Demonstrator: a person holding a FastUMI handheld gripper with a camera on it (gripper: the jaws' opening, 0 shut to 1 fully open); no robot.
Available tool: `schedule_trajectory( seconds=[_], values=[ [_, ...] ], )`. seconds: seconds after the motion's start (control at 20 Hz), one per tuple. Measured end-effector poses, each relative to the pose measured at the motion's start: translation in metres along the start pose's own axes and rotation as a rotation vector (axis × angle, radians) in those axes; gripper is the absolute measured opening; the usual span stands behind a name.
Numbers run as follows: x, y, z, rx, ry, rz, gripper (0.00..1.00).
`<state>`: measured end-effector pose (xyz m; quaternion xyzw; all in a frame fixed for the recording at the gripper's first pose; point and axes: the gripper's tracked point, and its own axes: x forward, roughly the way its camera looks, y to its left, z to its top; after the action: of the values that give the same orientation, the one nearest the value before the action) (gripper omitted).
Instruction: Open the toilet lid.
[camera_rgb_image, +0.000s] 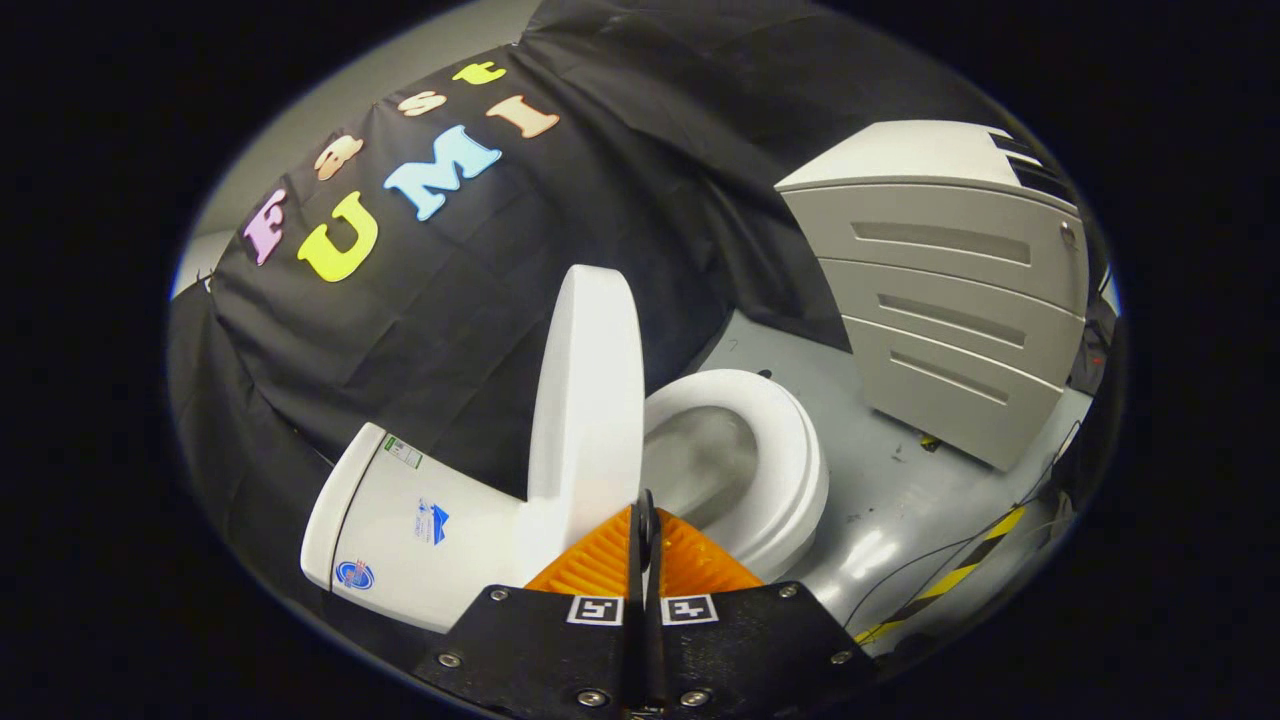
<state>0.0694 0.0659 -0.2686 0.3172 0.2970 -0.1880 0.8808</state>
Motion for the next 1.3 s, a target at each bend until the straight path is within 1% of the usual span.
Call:
schedule_trajectory(
  seconds=[0.85, 1.0, 1.3],
  values=[
    [-0.027, 0.087, 0.007, -0.328, -0.073, 0.013, 0.0],
    [-0.033, 0.106, 0.005, -0.401, -0.084, 0.019, 0.0],
    [-0.038, 0.135, -0.002, -0.464, -0.108, 0.048, 0.0]
  ],
)
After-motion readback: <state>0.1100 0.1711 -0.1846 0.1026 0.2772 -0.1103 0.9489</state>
